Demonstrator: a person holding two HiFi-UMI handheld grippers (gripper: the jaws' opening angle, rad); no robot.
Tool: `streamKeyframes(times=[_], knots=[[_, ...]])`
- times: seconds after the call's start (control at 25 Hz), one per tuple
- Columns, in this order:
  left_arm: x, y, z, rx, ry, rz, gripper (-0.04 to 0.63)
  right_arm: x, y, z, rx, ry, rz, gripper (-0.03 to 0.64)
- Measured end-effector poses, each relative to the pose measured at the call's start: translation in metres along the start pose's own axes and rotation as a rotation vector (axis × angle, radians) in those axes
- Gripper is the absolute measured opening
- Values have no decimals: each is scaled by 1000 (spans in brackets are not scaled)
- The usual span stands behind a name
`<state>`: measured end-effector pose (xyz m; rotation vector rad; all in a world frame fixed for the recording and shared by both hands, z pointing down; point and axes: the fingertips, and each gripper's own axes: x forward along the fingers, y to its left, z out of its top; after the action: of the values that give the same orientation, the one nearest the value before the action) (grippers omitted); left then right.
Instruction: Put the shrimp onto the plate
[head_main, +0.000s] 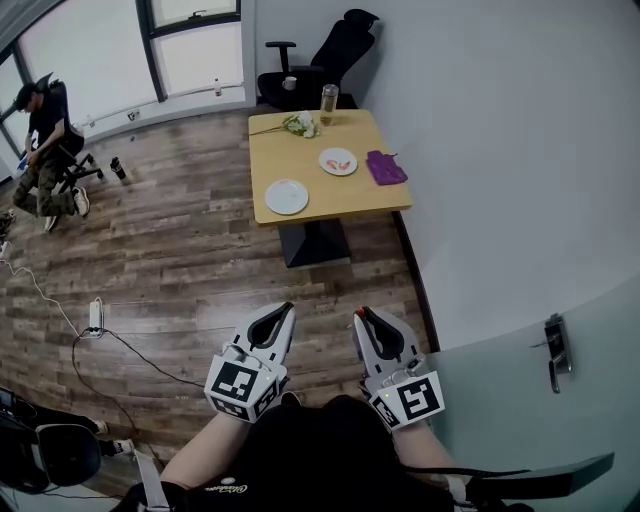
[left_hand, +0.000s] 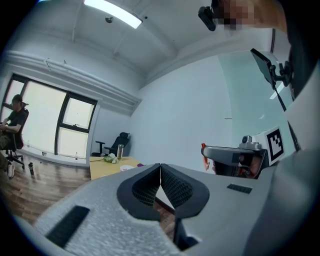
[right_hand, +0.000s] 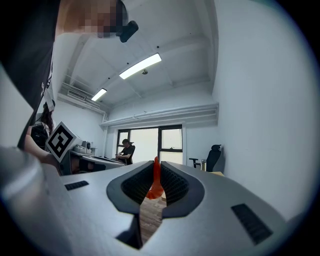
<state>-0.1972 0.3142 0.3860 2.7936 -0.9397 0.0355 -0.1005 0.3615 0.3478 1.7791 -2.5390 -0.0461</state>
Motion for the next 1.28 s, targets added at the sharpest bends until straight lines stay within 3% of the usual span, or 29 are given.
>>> streamKeyframes(times=[0.36,0.72,1.28], knots=[[18,5,-4,-15,29,-60,6,11,-7,-4,-2,13,-33,41],[52,12,-9,-26,56,-45,6,36,-34,-10,4,0,-2,41],[176,26,9,-14,60,8,6,94,-144,-13,18,-9,71,41]])
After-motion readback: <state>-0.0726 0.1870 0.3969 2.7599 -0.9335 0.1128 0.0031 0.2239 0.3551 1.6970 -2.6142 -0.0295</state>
